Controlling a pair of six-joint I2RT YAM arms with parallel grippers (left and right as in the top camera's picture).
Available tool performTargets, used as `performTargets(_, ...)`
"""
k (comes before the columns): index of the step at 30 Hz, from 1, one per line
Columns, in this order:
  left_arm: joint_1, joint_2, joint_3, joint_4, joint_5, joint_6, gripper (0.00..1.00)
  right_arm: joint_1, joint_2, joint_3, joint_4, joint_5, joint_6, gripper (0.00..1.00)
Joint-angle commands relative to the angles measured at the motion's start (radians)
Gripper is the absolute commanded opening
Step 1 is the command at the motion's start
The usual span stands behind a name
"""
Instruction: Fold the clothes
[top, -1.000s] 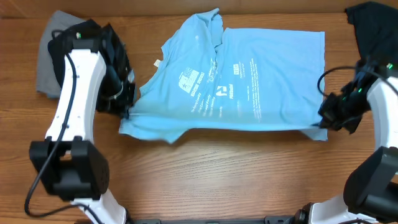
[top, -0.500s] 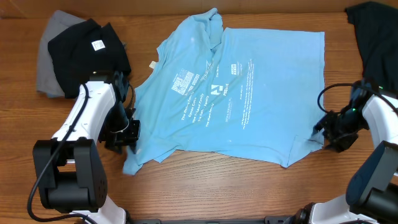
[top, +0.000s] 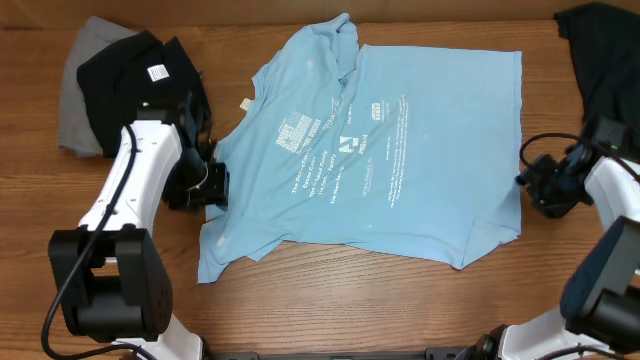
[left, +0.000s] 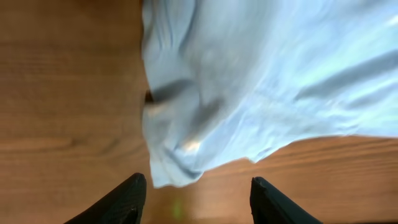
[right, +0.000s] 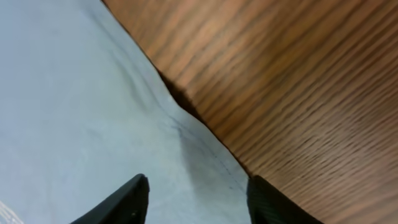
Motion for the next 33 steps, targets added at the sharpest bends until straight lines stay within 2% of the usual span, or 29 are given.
performTargets(1,0.002,-0.021,0.06,0.014,0.031,-0.002,0.58,0.022,0.045,-0.036,0.003,-0.031,-0.032,0.53)
performTargets(3,0.003,-0.021,0.072,0.034,0.031,-0.002,0.62,0.029,0.054,-0.057,0.006,-0.036,-0.031,0.47)
performTargets(5,0.002,-0.021,0.077,0.055,0.032,-0.003,0.63,0.034,0.055,-0.079,0.011,-0.034,-0.032,0.31)
performTargets(7,0.002,-0.021,0.077,0.069,0.032,-0.003,0.62,0.034,0.055,-0.084,0.008,-0.008,-0.031,0.1)
performTargets(8,0.002,-0.021,0.077,0.075,0.032,-0.003,0.62,0.034,0.055,-0.082,0.006,0.024,-0.022,0.04)
performTargets(13,0.0,-0.02,0.077,0.099,0.053,-0.003,0.62,-0.03,0.053,-0.002,-0.113,0.337,0.198,0.04)
performTargets(16,-0.009,-0.02,0.076,0.137,0.086,0.014,0.66,-0.083,0.053,0.068,-0.18,0.373,0.223,0.04)
performTargets(17,-0.01,-0.02,0.076,0.143,0.092,0.017,0.66,-0.087,0.052,0.073,-0.183,0.366,0.223,0.04)
performTargets(19,-0.026,-0.02,0.071,0.196,0.13,0.045,0.69,-0.096,0.051,0.109,-0.208,0.304,0.142,0.3)
performTargets(20,-0.033,-0.02,0.068,0.214,0.128,0.049,0.7,-0.096,0.051,0.124,-0.229,0.313,0.144,0.34)
performTargets(26,-0.053,-0.018,0.004,0.338,0.068,0.064,0.72,-0.097,0.043,0.23,-0.338,0.301,0.141,0.35)
performTargets(28,-0.053,-0.011,-0.032,0.372,0.05,0.064,0.72,-0.097,0.033,0.262,-0.357,0.251,0.1,0.35)
performTargets(31,-0.052,0.026,-0.09,0.411,0.035,0.064,0.67,-0.097,0.008,0.283,-0.358,0.054,-0.006,0.35)
performTargets(33,-0.05,0.055,-0.119,0.435,0.03,0.064,0.59,-0.097,-0.01,0.283,-0.348,-0.114,-0.115,0.36)
